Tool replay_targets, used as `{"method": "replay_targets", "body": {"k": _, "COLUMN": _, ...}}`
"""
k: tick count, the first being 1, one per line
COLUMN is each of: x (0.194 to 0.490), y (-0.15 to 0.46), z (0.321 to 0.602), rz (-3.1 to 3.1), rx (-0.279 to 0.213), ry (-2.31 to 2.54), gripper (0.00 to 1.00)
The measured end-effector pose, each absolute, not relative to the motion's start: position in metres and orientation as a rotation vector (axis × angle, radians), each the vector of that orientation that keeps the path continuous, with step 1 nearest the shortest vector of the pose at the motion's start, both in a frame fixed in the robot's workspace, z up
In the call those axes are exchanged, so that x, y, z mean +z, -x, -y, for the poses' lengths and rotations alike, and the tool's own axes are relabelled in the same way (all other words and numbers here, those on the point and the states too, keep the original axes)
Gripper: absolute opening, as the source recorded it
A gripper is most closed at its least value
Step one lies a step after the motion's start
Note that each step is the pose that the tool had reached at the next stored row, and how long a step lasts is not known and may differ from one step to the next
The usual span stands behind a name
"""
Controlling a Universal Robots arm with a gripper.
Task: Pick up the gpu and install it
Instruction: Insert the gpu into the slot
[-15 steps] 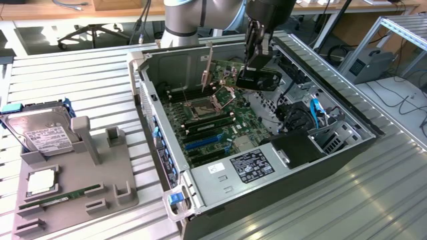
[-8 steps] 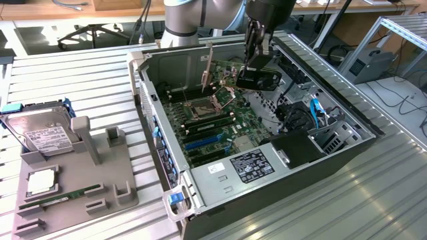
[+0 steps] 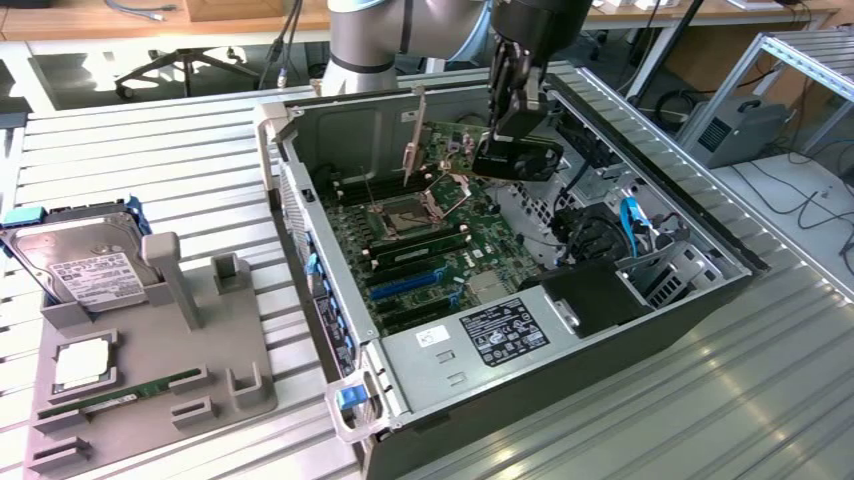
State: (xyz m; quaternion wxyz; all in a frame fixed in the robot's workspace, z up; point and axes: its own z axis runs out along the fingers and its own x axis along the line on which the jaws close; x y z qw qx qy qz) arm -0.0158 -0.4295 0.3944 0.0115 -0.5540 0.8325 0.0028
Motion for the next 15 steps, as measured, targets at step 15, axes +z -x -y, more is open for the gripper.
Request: {"method": "replay_targets", "body": {"k": 15, "x": 0.3942, "y": 0.0158, "z": 0.4295, "rz": -2.575, "rx": 0.008, "ry": 1.760, "gripper": 0.27}}
